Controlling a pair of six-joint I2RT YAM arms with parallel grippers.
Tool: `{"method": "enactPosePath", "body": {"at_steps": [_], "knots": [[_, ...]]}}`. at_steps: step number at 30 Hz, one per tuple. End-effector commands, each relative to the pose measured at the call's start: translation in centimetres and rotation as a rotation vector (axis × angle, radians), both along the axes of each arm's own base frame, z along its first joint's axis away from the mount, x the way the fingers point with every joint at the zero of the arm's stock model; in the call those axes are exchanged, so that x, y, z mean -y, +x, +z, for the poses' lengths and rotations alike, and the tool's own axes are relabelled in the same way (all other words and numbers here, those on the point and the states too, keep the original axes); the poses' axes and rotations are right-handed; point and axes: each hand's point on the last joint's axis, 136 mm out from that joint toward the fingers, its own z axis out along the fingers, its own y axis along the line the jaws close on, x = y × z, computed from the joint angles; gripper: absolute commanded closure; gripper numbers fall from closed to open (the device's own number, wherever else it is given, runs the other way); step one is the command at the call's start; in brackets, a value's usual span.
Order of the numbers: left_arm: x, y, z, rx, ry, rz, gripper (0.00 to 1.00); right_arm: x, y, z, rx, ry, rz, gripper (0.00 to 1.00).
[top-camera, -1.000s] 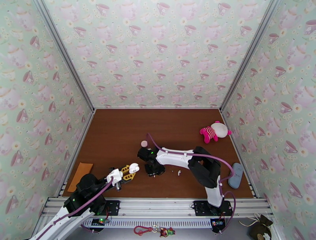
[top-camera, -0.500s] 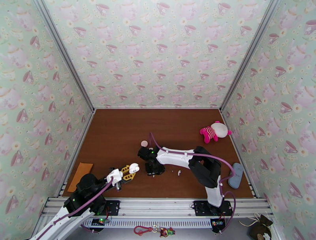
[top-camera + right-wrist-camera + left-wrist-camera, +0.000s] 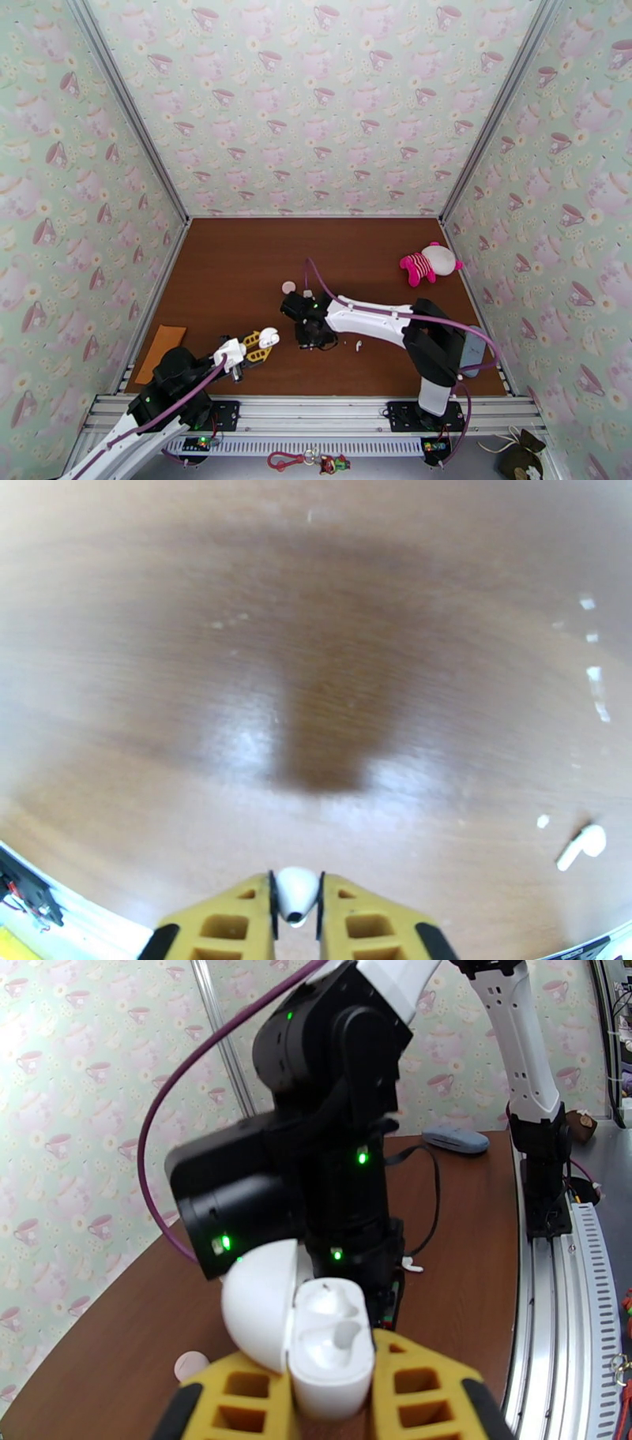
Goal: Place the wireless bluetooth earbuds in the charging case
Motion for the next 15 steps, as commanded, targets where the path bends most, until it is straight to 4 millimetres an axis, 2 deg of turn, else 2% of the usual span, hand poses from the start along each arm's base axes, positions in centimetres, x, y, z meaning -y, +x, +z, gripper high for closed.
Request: {"method": "enactPosePath", "body": {"at_steps": [1, 7, 15], "knots": [[0.4, -0.2, -0.6, -0.016, 0.008, -0.022, 1.0, 1.0, 0.4, 2.6, 0.1, -0.002, -0.007, 0.81], [0.9, 0.2, -0.2, -0.04, -0.009, -0.021, 1.0, 1.2, 0.4, 8.4, 0.263, 0.052, 0.022, 0.81], [1.4, 1.4, 0.3, -0.086, -0.043, 0.004, 1.0, 1.2, -0.7, 16.2, 0.447, 0.176, 0.061, 0.81]]}}
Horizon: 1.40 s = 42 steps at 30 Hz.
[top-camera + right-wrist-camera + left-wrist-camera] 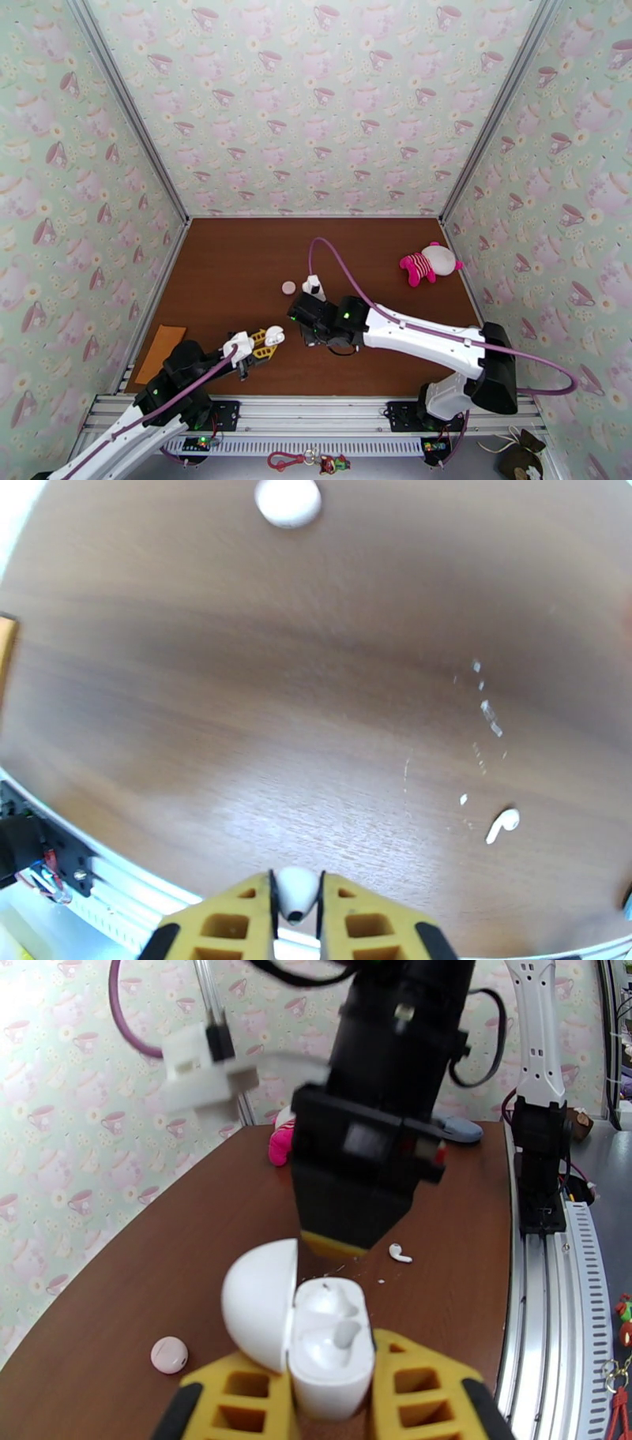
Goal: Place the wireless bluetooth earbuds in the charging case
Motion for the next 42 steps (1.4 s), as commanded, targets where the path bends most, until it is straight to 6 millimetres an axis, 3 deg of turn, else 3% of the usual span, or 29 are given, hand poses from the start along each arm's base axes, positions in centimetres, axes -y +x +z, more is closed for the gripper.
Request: {"method": "enactPosePath", "body": {"at_steps": [1, 8, 14, 27, 42], "knots": [[0.3, 0.5, 1.4, -0.001, -0.062, 0.013, 1.0, 0.4, 0.2, 4.5, 0.124, 0.059, 0.007, 0.81], [0.6, 0.9, 1.2, -0.027, -0.068, 0.017, 1.0, -1.4, -2.0, 9.7, 0.233, 0.174, 0.096, 0.81], [0.7, 0.9, 1.3, -0.031, -0.073, 0.014, 1.0, -3.4, -3.5, 11.4, 0.268, 0.255, 0.153, 0.81], [0.8, 0.6, 1.6, -0.051, -0.093, -0.002, 1.0, -7.4, -5.4, 10.5, 0.278, 0.306, 0.236, 0.81], [0.6, 1.1, 2.2, -0.104, -0.146, 0.024, 1.0, -7.9, -5.1, 8.8, 0.328, 0.278, 0.209, 0.81]]}}
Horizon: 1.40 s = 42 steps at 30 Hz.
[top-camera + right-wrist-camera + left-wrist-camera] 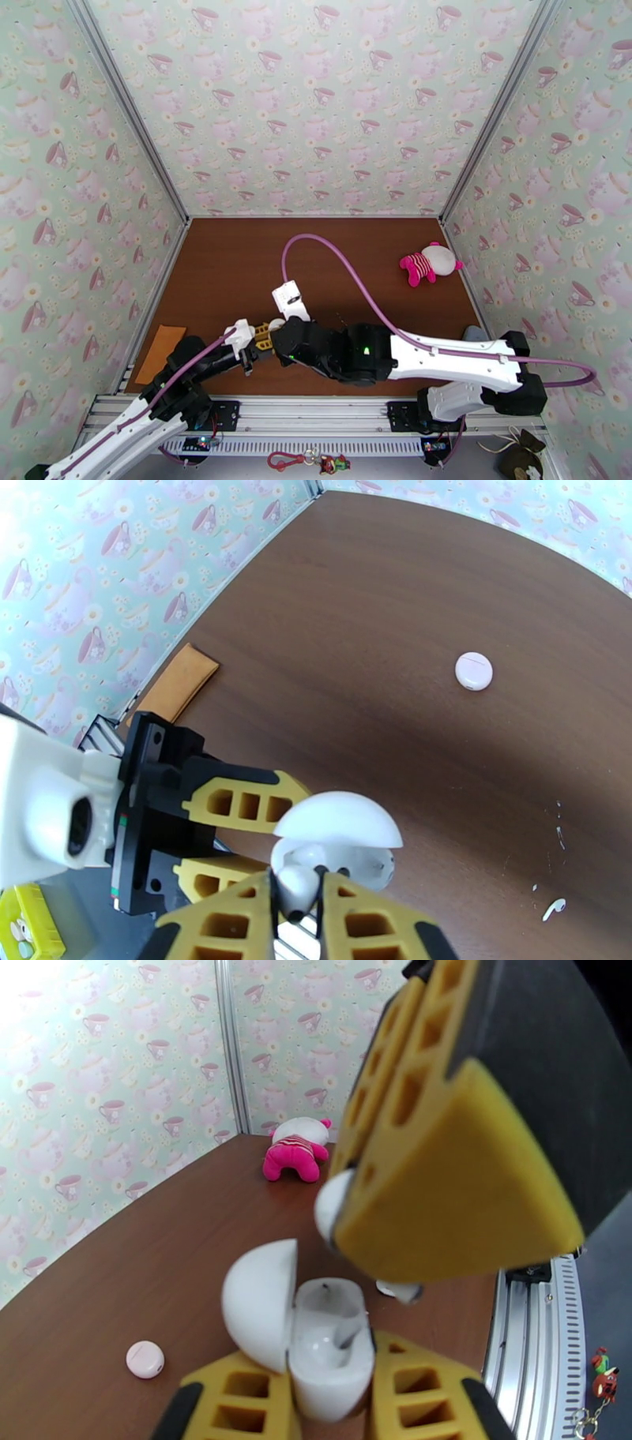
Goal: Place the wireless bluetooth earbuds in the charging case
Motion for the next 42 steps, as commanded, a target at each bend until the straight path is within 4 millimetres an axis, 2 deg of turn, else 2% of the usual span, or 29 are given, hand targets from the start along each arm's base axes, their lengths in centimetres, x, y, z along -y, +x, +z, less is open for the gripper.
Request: {"method": "enactPosePath", "body": {"at_steps": [1, 17, 32, 42], "knots": [[-0.1, 0.2, 0.7, -0.009, -0.039, 0.012, 1.0, -0.4, 0.3, 0.0, 0.051, 0.012, -0.024, 0.81], [-0.1, 0.1, 0.8, -0.083, -0.078, 0.004, 1.0, -0.2, 1.2, 1.2, 0.125, 0.088, -0.077, 0.82], [-0.3, 0.1, 1.0, -0.081, -0.087, 0.013, 1.0, 0.2, 1.1, -0.5, 0.143, 0.042, -0.082, 0.82], [-0.2, 0.0, 1.1, -0.081, -0.088, 0.008, 1.0, -0.3, 0.7, -0.6, 0.153, 0.051, -0.074, 0.83]]}}
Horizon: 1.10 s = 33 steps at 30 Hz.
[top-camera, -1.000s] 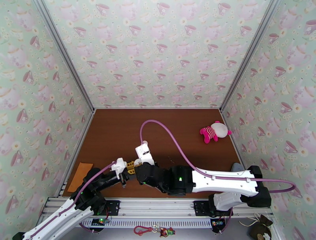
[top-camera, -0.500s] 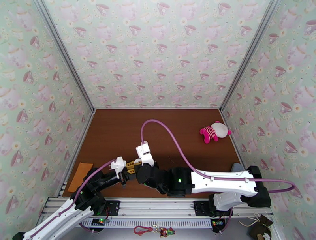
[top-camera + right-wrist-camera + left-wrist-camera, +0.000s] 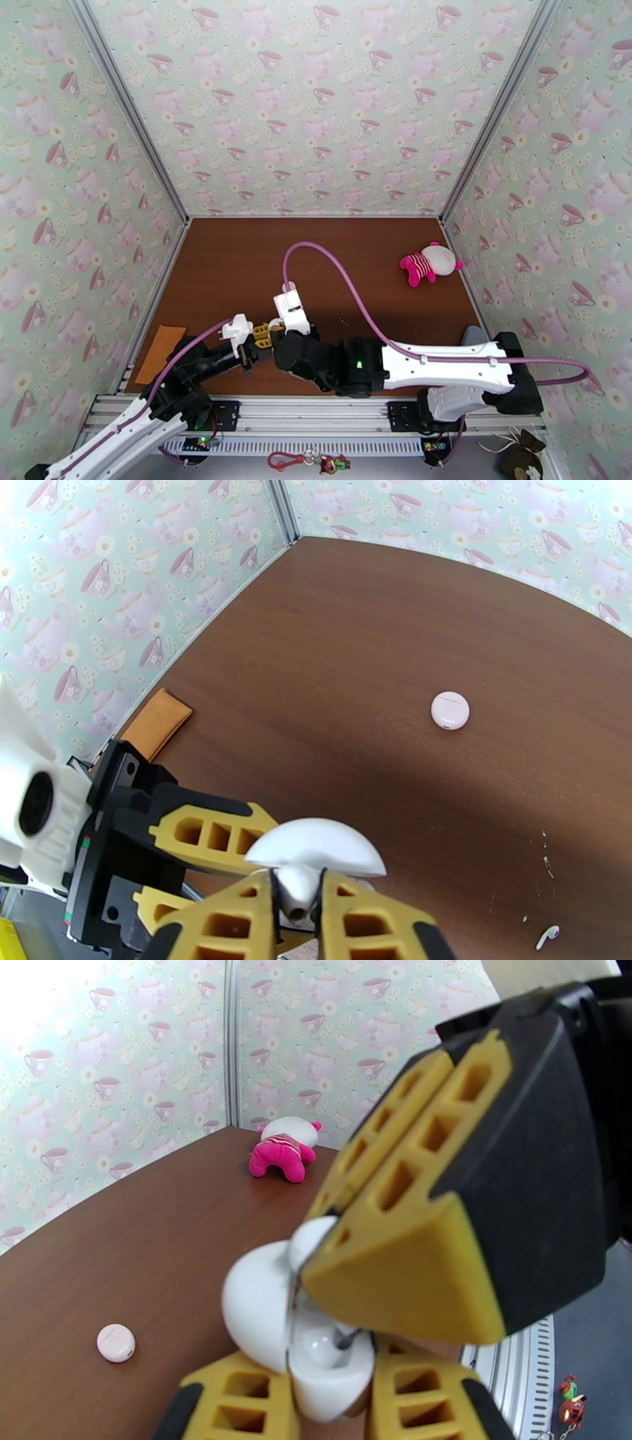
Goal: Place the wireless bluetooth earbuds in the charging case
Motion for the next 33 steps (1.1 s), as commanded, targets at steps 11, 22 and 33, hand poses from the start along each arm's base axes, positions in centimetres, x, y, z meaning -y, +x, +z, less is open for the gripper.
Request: {"method": "enactPosePath", "body": {"at_steps": [11, 22, 33], "knots": [[-0.2, -0.1, 0.9, 0.023, -0.034, 0.003, 1.0, -0.5, -0.5, 0.5, 0.021, 0.037, 0.002, 0.83], [-0.4, 0.0, 1.1, 0.031, -0.037, 0.013, 1.0, -0.7, -1.4, -0.6, 0.008, 0.021, 0.015, 0.84], [-0.5, 0.0, 1.2, 0.038, -0.04, 0.019, 1.0, 0.3, -1.3, -0.5, 0.018, -0.001, 0.008, 0.83]]}}
